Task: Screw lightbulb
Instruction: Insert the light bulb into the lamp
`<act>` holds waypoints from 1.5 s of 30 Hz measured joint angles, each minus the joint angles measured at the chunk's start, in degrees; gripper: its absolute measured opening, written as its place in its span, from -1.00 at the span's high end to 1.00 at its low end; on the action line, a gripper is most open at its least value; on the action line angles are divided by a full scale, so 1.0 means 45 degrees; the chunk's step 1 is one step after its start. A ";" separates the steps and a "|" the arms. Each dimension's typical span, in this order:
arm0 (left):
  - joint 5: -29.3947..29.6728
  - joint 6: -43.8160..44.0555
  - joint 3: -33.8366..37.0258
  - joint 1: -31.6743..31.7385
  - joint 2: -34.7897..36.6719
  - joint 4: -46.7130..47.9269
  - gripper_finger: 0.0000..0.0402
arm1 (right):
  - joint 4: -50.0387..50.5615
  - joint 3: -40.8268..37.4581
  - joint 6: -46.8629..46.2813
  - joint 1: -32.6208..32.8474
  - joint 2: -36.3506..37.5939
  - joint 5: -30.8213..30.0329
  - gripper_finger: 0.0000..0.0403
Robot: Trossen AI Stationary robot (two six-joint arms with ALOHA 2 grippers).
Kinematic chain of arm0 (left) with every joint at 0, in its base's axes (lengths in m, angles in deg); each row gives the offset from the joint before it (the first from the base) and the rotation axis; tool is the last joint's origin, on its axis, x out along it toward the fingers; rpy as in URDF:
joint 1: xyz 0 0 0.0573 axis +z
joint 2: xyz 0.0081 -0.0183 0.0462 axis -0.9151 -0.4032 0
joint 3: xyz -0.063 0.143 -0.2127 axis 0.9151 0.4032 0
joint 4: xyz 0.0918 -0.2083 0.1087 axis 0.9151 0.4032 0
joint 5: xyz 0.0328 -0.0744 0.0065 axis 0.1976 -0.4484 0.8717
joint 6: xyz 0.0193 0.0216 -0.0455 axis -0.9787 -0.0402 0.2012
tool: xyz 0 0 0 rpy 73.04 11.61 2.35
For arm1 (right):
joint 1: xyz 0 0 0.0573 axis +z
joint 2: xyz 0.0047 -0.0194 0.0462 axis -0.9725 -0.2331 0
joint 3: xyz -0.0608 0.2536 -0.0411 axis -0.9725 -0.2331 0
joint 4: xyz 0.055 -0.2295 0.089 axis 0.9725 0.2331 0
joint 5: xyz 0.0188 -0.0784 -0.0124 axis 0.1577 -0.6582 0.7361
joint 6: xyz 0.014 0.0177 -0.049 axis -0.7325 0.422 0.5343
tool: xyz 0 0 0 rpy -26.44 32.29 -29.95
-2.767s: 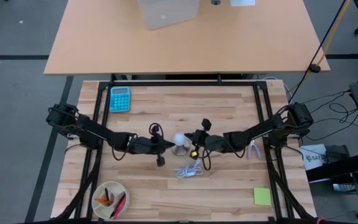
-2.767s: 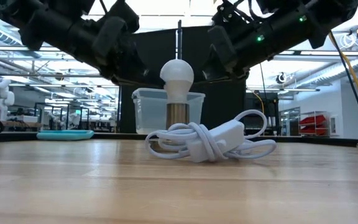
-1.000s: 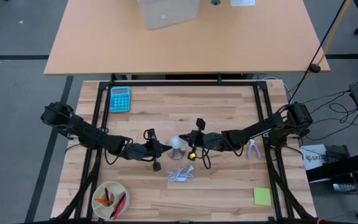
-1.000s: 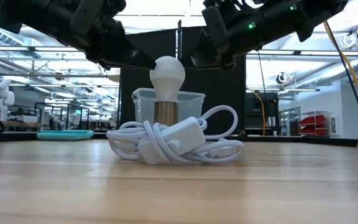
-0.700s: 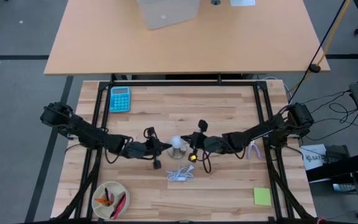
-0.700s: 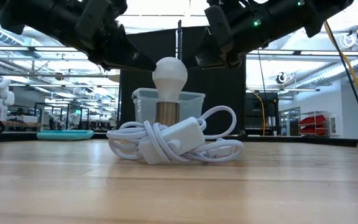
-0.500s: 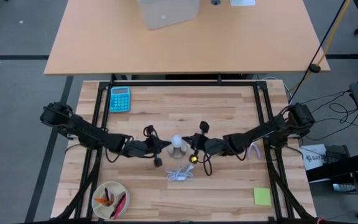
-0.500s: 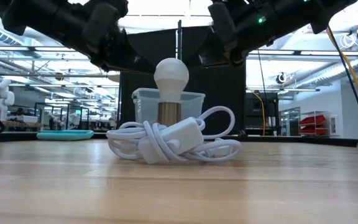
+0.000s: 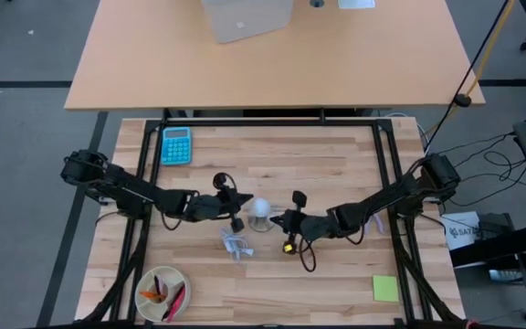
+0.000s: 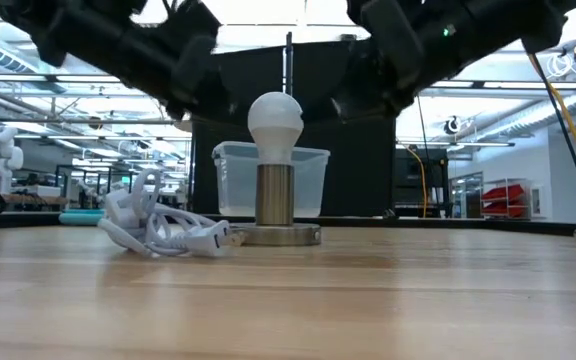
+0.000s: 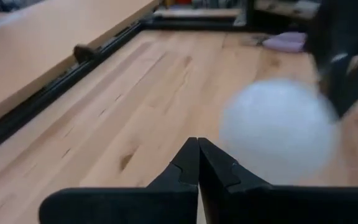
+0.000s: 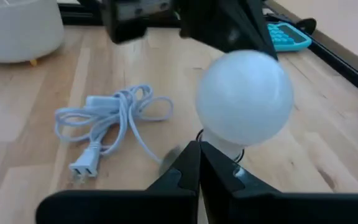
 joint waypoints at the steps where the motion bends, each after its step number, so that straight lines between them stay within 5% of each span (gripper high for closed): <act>1: 0.0164 -0.0097 0.0000 -0.0138 0.0178 -0.0022 1.00 | 0.0134 0.0014 -0.0096 0.0006 0.0024 -0.0015 1.00; 8: 0.0986 -0.0675 0.0000 -0.1620 0.1550 0.0297 1.00 | 0.1631 0.0005 -0.0782 -0.0277 0.0016 -0.0705 1.00; 14: 0.0736 -0.0125 0.0000 -0.2202 0.1155 0.1168 1.00 | 0.1477 0.0000 -0.0457 -0.0969 0.0016 -0.0805 1.00; 24: 0.0149 0.0355 0.0000 -0.1603 -0.0091 0.0617 1.00 | 0.0055 0.0005 0.0870 -0.1551 0.0026 -0.0031 1.00; 45: -0.0670 0.0089 0.0024 0.0041 -0.0100 0.0529 1.00 | 0.0163 -0.0009 0.0780 -0.1057 0.0040 0.0411 1.00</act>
